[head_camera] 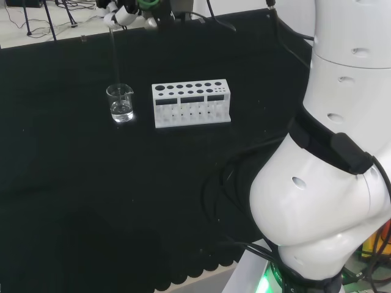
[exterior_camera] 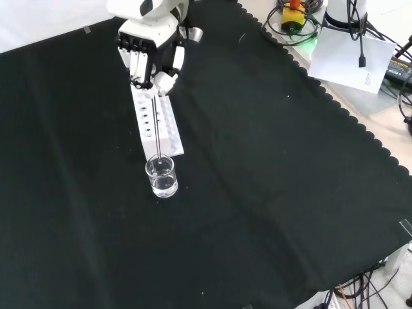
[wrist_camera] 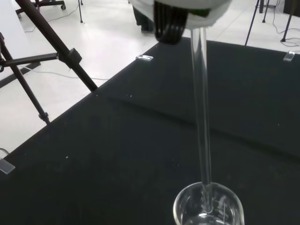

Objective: Stir in the beaker to the left of the white test tube rack with the glass rod.

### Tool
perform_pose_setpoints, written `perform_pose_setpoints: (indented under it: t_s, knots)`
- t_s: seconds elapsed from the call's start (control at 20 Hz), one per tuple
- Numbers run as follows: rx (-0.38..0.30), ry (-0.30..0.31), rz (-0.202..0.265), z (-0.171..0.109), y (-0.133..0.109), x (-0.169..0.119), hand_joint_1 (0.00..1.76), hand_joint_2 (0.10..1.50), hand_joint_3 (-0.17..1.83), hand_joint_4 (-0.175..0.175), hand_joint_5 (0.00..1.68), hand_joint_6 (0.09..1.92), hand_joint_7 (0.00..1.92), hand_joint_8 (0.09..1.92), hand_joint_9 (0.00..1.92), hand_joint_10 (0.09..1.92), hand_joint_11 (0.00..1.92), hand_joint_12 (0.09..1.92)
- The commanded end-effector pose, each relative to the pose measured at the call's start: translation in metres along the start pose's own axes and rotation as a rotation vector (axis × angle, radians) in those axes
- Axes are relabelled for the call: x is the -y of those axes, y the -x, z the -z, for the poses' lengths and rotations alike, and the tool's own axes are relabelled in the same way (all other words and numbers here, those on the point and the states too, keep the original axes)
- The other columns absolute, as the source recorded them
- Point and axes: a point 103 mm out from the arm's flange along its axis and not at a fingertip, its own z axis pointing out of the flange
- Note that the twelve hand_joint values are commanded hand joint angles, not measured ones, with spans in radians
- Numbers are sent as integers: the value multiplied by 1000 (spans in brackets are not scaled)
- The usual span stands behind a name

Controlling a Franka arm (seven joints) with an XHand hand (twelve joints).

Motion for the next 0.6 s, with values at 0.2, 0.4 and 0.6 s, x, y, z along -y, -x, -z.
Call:
perform_pose_setpoints:
  t_s: [0.2, 0.4, 0.6]
  knots:
    - [-12, -34, -4, -32, 6, -10, 1294, 792, 600, -175, 1062, 721, 1084, 1279, 1666, 947, 1663, 1001]
    - [-14, -51, 0, -50, 6, -12, 1294, 791, 602, -175, 1063, 719, 1085, 1277, 1668, 947, 1664, 1001]
    - [-25, -57, 4, -60, 3, -12, 1294, 790, 603, -175, 1064, 718, 1086, 1277, 1668, 946, 1664, 1001]
